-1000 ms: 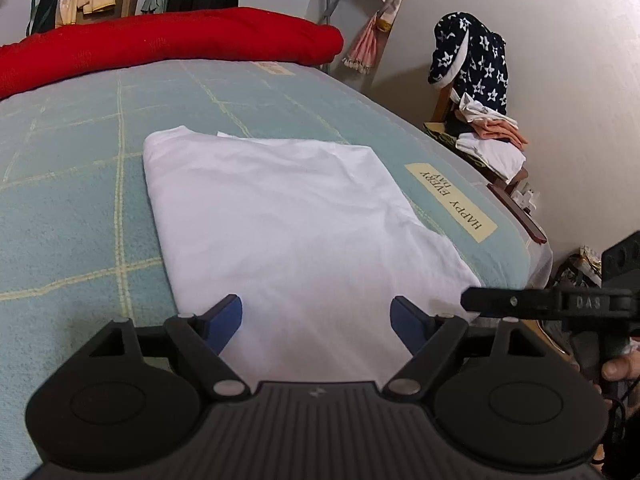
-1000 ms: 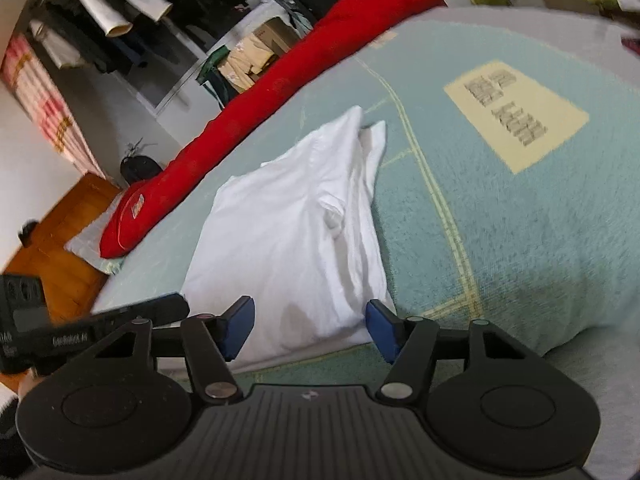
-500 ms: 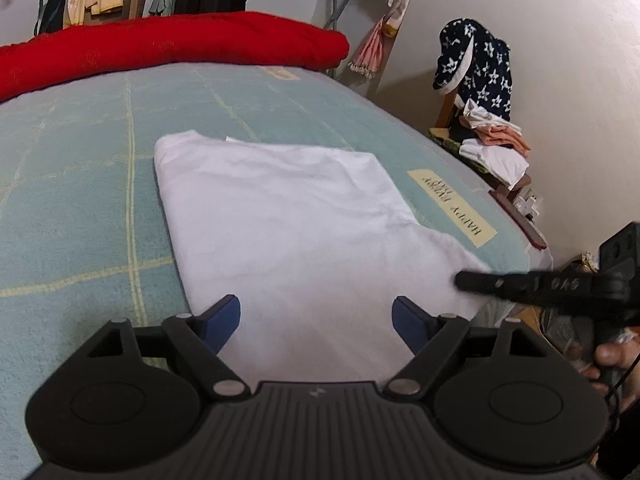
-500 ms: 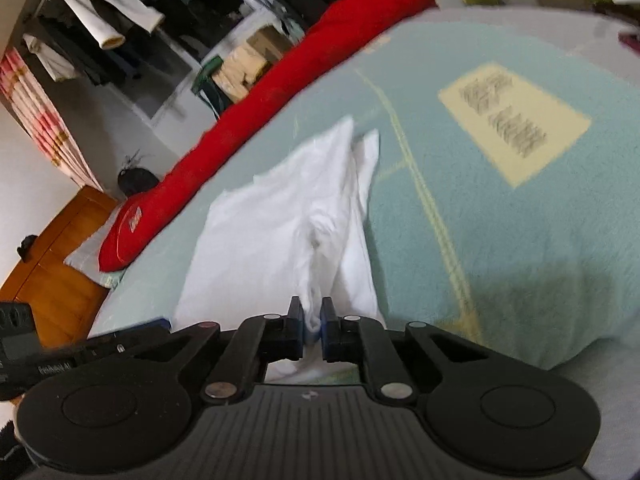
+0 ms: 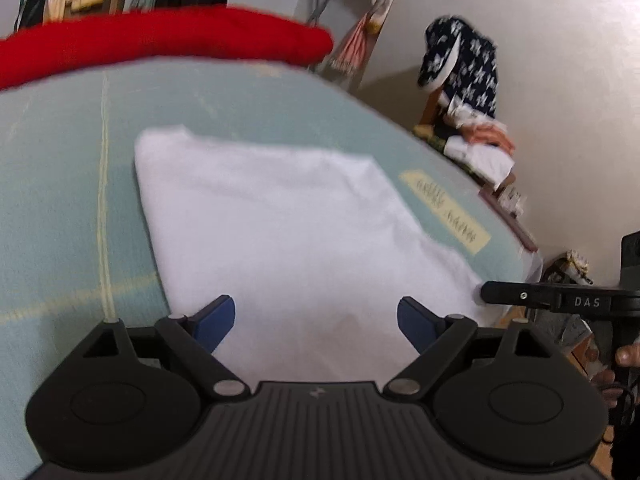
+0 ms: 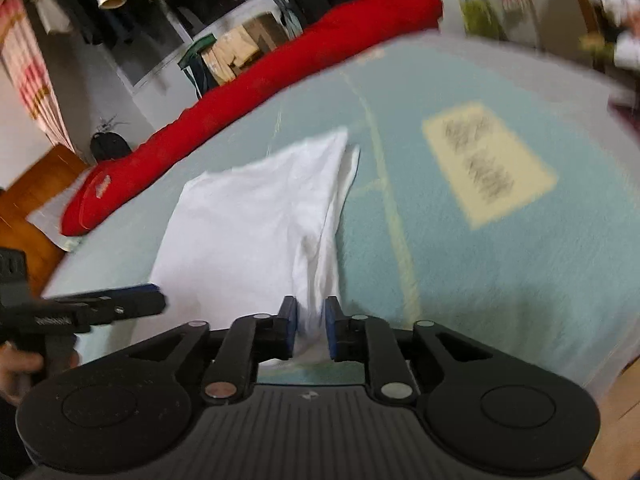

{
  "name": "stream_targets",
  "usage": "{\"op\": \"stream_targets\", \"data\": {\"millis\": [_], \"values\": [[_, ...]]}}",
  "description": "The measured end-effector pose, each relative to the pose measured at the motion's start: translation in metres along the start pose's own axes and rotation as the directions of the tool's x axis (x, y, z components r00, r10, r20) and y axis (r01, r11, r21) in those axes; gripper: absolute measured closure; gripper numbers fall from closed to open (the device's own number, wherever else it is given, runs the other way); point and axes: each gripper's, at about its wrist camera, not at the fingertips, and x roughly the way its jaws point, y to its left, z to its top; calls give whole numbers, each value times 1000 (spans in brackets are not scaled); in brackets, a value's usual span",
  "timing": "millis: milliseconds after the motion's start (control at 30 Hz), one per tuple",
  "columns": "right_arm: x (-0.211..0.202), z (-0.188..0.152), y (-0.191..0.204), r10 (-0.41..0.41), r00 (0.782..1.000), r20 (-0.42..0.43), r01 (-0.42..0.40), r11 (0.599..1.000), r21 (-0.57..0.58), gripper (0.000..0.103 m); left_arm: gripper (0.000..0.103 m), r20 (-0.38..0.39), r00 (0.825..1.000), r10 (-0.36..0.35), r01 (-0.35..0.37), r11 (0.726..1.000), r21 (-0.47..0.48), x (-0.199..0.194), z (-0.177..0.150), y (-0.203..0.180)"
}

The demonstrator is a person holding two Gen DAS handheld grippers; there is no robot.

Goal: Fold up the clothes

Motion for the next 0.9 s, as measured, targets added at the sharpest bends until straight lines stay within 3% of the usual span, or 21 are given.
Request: {"op": "stream_targets", "data": {"millis": [233,333,400,600,633,667,700,900], "values": [[8,46,5,8,998,70,-2,996,-87,80,15,11,998,60,-60,998,26,24,29,21],[36,68,9,7,997,78,4,989,-146,72,15,2,998,61,-61,998,4,38,33,29],[57,82,3,-4,997,74,14,991,-130,65,15,8,999,46,-46,999,11,43,34,30],[122,110,-23,-26,1000,18,26,998,-55,58,15,14,1000,26,-27,999,41,54,42,34],[130,111,-25,-14,1000,9,14,999,-49,62,15,17,1000,25,-26,999,38,54,44,36],[136,112,-27,-1,1000,5,1,999,-44,91,15,21,1000,23,-24,999,36,54,45,37],[138,112,-26,9,1000,8,-8,999,-44,96,15,26,999,22,-23,999,36,54,46,37],[123,104,-26,-28,998,57,32,998,-63,98,15,53,998,29,-32,998,56,67,59,44]]}}
